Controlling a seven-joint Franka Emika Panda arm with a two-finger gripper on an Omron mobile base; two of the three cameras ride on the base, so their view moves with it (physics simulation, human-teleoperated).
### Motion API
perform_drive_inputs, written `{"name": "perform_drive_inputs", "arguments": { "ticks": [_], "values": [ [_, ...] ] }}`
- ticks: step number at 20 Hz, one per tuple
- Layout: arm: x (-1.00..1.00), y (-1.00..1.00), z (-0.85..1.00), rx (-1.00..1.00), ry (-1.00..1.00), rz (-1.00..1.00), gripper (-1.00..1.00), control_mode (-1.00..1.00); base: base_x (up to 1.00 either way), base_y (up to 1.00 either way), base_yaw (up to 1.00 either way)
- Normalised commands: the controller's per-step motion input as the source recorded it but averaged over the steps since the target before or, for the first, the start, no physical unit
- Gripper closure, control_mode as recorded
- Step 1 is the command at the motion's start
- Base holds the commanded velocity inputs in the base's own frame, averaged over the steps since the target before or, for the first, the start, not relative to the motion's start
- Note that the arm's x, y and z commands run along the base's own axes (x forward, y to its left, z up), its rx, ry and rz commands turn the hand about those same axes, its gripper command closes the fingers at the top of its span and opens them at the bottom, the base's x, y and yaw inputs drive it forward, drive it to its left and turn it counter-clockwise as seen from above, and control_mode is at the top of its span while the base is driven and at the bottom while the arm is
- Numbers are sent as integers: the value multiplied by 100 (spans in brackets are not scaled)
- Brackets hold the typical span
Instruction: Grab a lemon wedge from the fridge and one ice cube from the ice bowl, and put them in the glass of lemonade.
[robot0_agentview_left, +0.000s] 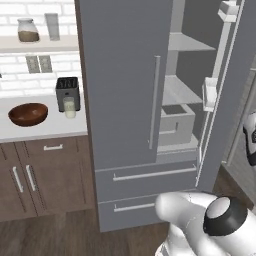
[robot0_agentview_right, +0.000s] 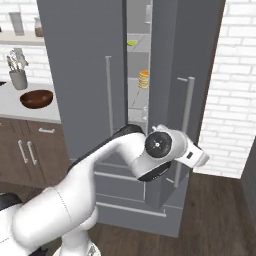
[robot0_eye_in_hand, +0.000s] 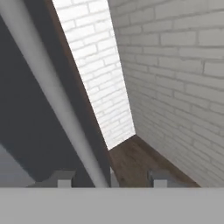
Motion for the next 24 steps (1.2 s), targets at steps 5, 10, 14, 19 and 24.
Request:
{"name": "perform_drive_inputs", "arguments": {
  "ticks": [5, 10, 14, 19, 24],
  "values": [
    [-76, 43, 99, -9, -4, 0, -100, -100, 0, 0, 0],
    [-26, 96, 86, -28, 9, 0, -100, -100, 0, 0, 0],
    [0, 100, 25, -37, 19, -4, -100, -100, 0, 0, 0],
    [20, 100, 16, -44, 32, -7, -100, -100, 0, 0, 0],
    [58, 98, 35, -35, 48, -1, -100, -100, 0, 0, 0]
  ]
}}
